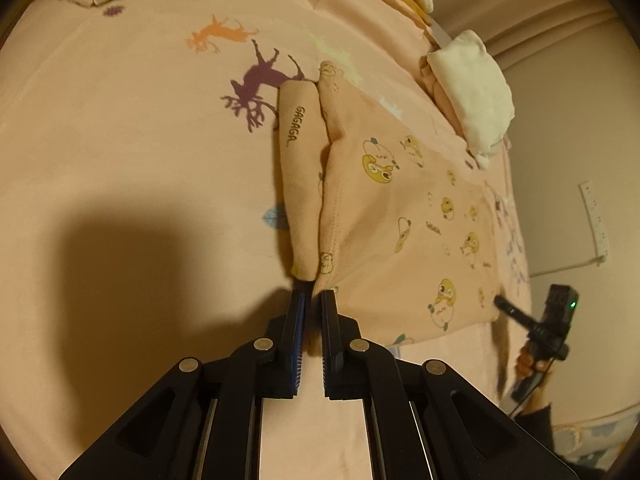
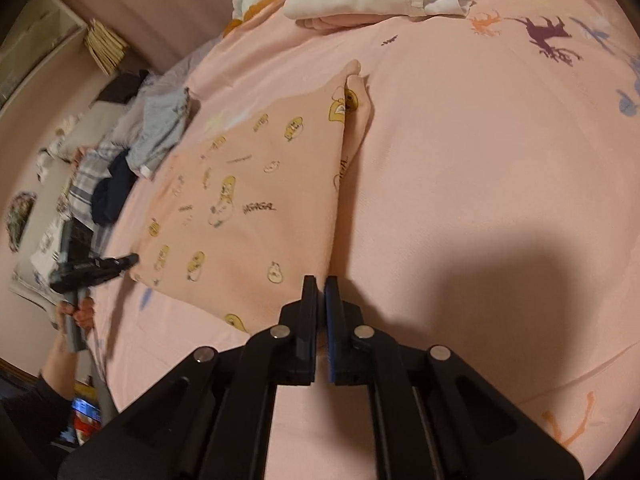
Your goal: Fold small clothes
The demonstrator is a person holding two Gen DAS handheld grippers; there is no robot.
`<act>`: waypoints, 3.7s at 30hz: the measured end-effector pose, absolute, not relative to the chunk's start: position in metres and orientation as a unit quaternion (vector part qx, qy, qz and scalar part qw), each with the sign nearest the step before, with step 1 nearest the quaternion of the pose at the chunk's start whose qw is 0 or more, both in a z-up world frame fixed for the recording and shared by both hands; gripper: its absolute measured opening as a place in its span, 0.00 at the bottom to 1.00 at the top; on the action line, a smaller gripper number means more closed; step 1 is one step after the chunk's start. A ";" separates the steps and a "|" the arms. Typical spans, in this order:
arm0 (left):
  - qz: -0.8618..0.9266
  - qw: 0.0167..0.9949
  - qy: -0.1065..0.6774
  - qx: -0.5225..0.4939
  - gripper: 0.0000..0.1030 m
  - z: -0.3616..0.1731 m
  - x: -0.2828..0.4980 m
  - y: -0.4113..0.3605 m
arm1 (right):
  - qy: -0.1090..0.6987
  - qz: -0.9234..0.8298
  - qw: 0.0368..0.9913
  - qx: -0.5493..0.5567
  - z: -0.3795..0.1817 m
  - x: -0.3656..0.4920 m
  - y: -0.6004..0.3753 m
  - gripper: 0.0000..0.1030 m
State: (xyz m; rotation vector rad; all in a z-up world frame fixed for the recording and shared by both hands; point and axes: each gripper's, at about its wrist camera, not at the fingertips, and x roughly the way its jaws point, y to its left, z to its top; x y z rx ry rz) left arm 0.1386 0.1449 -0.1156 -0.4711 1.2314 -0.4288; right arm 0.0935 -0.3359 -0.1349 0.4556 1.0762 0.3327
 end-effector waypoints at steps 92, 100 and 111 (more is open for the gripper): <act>-0.098 0.833 0.527 -0.137 0.10 -0.105 0.190 0.079 | 0.535 0.251 0.805 0.049 -0.128 0.129 -0.113 0.16; -0.133 0.852 0.498 -0.091 0.09 -0.058 0.189 0.027 | 0.492 0.252 0.805 0.215 -0.111 0.146 -0.167 0.16; -0.182 0.820 0.543 -0.026 0.19 -0.084 0.199 -0.082 | 0.431 0.210 0.727 0.491 -0.150 0.161 -0.262 0.54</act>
